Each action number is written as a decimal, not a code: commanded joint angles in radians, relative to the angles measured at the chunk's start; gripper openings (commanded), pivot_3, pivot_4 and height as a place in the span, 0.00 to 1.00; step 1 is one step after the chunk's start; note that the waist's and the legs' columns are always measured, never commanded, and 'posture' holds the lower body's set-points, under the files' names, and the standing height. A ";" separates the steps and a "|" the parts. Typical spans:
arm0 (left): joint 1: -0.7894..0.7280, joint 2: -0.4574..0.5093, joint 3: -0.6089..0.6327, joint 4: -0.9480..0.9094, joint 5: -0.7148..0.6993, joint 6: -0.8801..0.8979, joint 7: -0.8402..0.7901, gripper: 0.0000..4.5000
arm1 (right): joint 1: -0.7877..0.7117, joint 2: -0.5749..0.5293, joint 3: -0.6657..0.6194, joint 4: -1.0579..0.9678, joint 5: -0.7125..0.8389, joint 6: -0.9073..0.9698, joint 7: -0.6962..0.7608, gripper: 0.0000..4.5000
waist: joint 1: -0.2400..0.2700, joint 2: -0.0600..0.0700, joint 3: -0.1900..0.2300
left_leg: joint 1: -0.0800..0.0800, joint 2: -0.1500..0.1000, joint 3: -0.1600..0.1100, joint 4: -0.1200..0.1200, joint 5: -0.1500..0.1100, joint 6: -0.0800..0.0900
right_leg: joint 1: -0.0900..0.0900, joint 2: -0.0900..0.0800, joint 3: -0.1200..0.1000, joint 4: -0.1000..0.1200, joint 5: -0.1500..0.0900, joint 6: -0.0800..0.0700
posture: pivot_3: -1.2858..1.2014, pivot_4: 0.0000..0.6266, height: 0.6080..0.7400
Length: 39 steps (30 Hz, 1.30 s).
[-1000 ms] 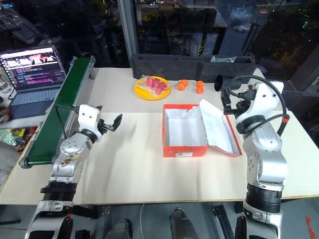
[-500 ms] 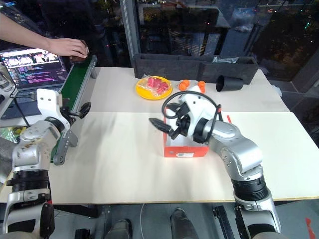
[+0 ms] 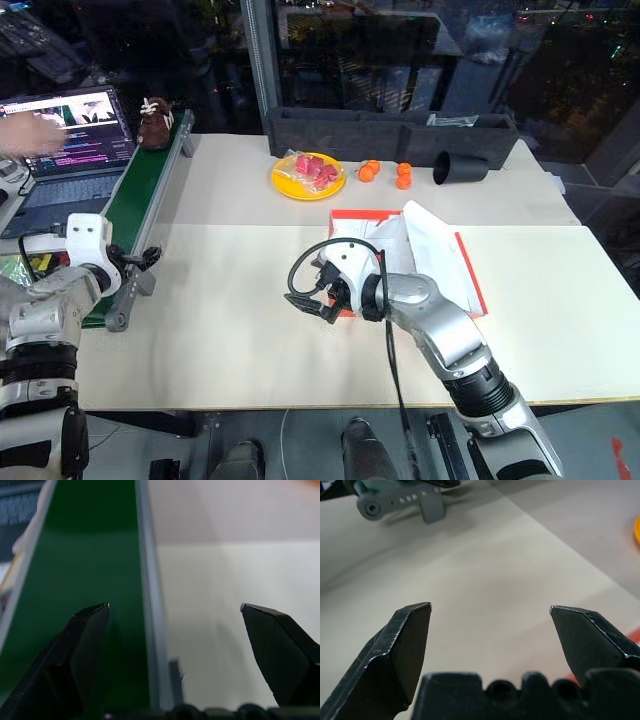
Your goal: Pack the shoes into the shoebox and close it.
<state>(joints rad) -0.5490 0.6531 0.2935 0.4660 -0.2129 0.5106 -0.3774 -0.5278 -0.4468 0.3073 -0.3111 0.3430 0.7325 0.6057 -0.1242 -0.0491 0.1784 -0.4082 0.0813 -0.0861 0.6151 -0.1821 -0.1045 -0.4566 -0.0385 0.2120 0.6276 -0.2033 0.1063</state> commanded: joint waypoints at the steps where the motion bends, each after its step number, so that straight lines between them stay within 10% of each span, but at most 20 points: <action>1: -0.006 0.003 0.005 0.013 0.019 -0.050 0.023 1.00 | 0.016 -0.002 -0.027 -0.035 -0.020 -0.013 -0.013 1.00 | 0.000 0.000 0.000 | 0.000 0.000 0.000 0.000 0.000 0.000 | 0.000 0.000 0.000 0.000 0.000 0.000 | 0.52 0.24 0.75; 39: -0.206 0.060 -0.024 0.155 0.108 -0.114 0.124 1.00 | 0.069 0.091 -0.118 0.038 -0.090 -0.028 -0.120 1.00 | 0.000 -0.001 0.000 | 0.000 0.000 -0.001 0.000 0.000 -0.001 | 0.000 0.000 -0.001 0.001 0.000 0.000 | 0.52 0.24 0.75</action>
<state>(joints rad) -0.7347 0.6834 0.2631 0.6285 -0.1168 0.4179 -0.2570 -0.4539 -0.3592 0.2156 -0.2619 0.2558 0.7312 0.4890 -0.1247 -0.0496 0.1784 -0.4082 0.0812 -0.0871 0.6153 -0.1817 -0.1052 -0.4566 -0.0385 0.2113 0.6289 -0.2032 0.1062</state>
